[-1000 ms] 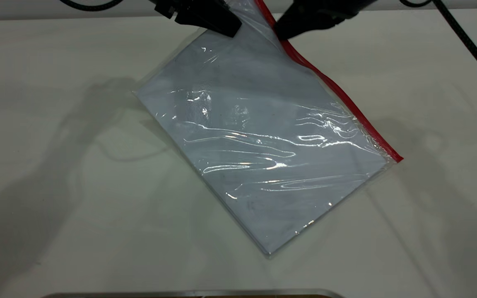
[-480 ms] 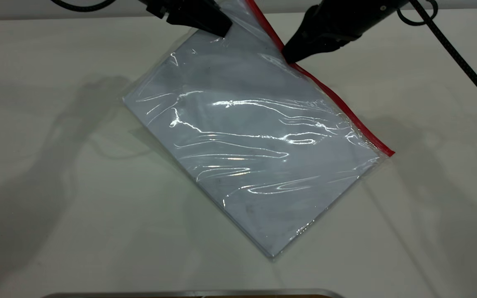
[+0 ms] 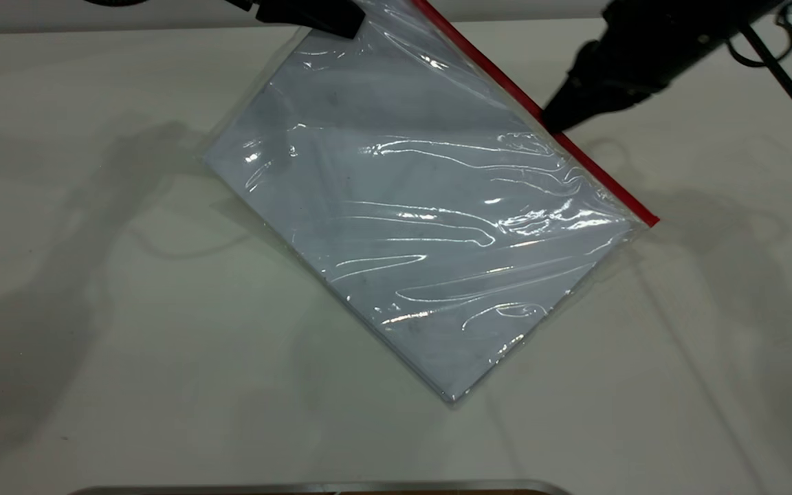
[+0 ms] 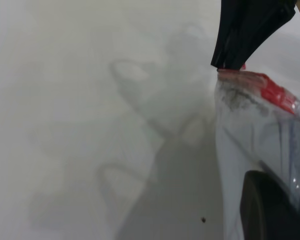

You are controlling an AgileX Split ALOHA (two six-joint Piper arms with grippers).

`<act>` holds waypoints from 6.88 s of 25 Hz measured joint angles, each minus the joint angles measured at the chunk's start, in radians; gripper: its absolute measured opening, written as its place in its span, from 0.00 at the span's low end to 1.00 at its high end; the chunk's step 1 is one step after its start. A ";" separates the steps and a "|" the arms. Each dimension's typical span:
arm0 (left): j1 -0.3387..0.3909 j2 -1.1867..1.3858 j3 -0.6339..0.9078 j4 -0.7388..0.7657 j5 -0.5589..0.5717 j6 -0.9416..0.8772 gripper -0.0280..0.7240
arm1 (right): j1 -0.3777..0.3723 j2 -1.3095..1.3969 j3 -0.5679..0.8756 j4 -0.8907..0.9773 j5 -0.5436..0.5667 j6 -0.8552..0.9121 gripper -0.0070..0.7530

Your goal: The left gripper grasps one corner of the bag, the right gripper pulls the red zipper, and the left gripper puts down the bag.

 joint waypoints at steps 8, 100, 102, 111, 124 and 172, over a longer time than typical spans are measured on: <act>0.006 0.000 0.000 -0.001 0.005 0.000 0.11 | -0.068 0.000 0.003 -0.222 0.116 0.221 0.05; 0.007 -2.236 1.337 1.123 0.011 -1.641 0.82 | -0.088 -2.237 0.750 -0.849 0.628 1.021 0.75; 0.007 -2.261 1.362 1.123 0.011 -1.641 0.82 | -0.088 -2.247 0.750 -0.850 0.627 1.021 0.75; 0.007 -2.315 1.411 1.104 0.001 -1.641 0.82 | -0.088 -2.247 0.750 -0.849 0.627 1.020 0.75; 0.007 -2.315 1.444 1.101 -0.026 -1.642 0.82 | -0.088 -2.247 0.750 -0.849 0.627 1.023 0.75; 0.135 -2.564 1.444 1.085 -0.020 -1.631 0.82 | -0.126 -2.247 0.750 -0.850 0.624 1.025 0.49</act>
